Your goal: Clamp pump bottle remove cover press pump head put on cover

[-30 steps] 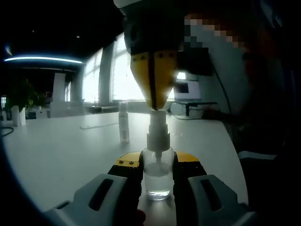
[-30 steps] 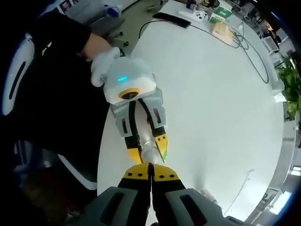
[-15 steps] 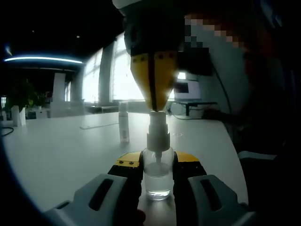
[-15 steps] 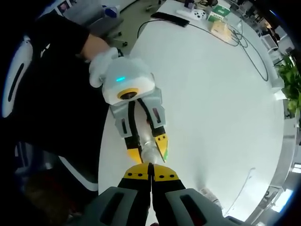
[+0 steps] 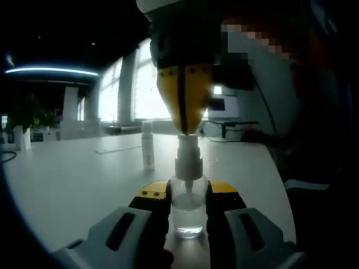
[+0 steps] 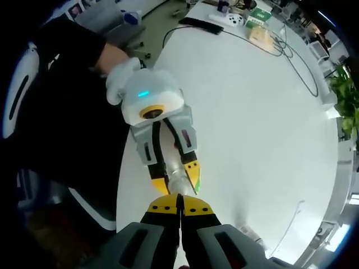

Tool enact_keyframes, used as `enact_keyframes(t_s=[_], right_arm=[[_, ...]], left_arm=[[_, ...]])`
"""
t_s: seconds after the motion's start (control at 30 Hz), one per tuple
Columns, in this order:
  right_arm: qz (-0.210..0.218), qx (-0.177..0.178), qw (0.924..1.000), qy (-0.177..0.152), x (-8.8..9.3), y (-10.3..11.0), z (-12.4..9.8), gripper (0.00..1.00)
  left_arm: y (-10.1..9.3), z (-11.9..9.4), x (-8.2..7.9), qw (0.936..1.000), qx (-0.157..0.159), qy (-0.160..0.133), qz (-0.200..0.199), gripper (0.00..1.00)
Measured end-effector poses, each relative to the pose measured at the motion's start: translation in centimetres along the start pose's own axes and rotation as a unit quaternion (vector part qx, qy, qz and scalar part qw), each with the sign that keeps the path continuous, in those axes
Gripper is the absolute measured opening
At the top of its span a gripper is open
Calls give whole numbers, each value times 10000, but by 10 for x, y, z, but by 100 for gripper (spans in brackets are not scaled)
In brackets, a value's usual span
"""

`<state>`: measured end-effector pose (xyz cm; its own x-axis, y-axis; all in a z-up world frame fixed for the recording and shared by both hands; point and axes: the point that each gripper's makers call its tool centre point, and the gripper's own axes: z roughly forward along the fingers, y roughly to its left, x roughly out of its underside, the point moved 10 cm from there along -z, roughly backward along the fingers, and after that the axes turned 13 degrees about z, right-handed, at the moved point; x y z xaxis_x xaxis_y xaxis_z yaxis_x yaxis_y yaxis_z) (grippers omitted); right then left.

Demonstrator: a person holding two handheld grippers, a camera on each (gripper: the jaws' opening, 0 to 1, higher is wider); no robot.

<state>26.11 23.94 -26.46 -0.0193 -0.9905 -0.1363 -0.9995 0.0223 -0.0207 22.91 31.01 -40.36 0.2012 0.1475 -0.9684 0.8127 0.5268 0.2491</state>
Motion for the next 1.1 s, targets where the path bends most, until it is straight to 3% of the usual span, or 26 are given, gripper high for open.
enact_keyframes(t_s=[0.3,1.1], right_arm=[[-202,29,9998,60,-2,0,-2,0],[-145,17,9999,48,-2,-1,-2,0]], left_arm=[[1,0,0,10000,7,-3,1,15],[1,0,1,10000,4,-1,-3,15]])
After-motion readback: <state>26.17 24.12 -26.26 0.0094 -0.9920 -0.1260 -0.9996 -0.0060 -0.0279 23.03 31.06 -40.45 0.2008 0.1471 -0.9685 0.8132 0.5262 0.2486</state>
